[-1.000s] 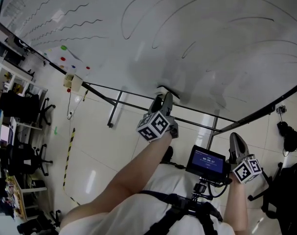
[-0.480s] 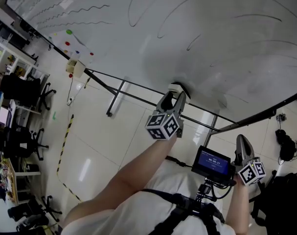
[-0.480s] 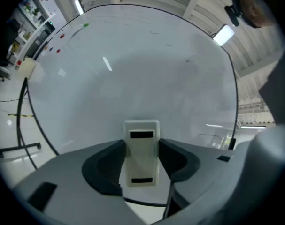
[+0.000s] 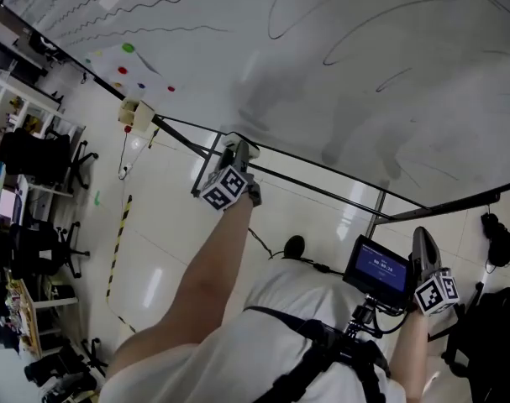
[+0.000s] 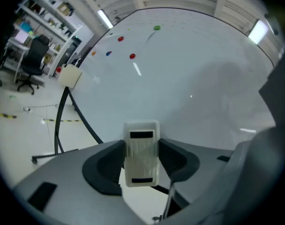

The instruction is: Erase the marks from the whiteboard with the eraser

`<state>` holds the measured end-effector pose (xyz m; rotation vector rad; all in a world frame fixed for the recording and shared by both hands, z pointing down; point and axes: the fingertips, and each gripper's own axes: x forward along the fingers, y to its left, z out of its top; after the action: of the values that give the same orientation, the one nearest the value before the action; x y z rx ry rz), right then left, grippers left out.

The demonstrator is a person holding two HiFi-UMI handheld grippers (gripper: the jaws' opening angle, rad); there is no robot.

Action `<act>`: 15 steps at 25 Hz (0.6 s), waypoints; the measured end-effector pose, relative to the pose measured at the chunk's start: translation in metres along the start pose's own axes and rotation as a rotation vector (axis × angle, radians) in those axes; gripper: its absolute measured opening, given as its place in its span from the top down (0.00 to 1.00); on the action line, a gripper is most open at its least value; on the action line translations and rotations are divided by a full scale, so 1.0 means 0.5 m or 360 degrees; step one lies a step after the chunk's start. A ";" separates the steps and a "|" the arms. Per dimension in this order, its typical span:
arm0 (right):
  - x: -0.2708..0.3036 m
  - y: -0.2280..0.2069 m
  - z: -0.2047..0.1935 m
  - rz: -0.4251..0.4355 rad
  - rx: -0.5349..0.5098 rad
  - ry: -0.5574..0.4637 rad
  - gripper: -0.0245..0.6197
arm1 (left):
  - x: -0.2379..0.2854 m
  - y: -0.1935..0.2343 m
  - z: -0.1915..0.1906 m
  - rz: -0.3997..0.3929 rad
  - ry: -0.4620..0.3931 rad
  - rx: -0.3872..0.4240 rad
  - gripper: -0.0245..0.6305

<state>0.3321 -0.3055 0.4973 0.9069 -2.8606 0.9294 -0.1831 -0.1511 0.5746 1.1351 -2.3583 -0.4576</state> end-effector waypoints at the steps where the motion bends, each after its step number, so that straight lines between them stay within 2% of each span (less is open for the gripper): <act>1: 0.010 0.010 -0.007 -0.0016 0.0002 -0.0001 0.94 | 0.011 0.019 0.014 0.0005 0.0015 0.0080 0.59; 2: 0.021 0.019 -0.013 -0.0030 0.0003 -0.0004 0.94 | 0.023 0.035 0.024 -0.0005 0.0024 0.0118 0.59; 4: 0.050 0.035 -0.027 -0.0050 0.0003 -0.0013 0.94 | 0.047 0.055 0.035 -0.0044 0.0028 0.0114 0.59; 8: 0.099 0.060 -0.053 -0.0064 0.0013 -0.0032 0.94 | 0.074 0.019 0.027 -0.0143 0.0038 0.0192 0.58; 11: 0.107 0.075 -0.060 -0.0076 0.0026 -0.0029 0.94 | 0.066 -0.016 -0.003 -0.0137 0.0067 0.0112 0.58; 15: 0.103 0.074 -0.064 -0.0094 0.0030 -0.0010 0.94 | 0.043 -0.103 -0.063 -0.0201 0.0145 0.0011 0.58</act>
<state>0.2640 -0.2911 0.5123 0.9918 -2.8176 0.9516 -0.1446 -0.2021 0.5818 1.2859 -2.2205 -0.4321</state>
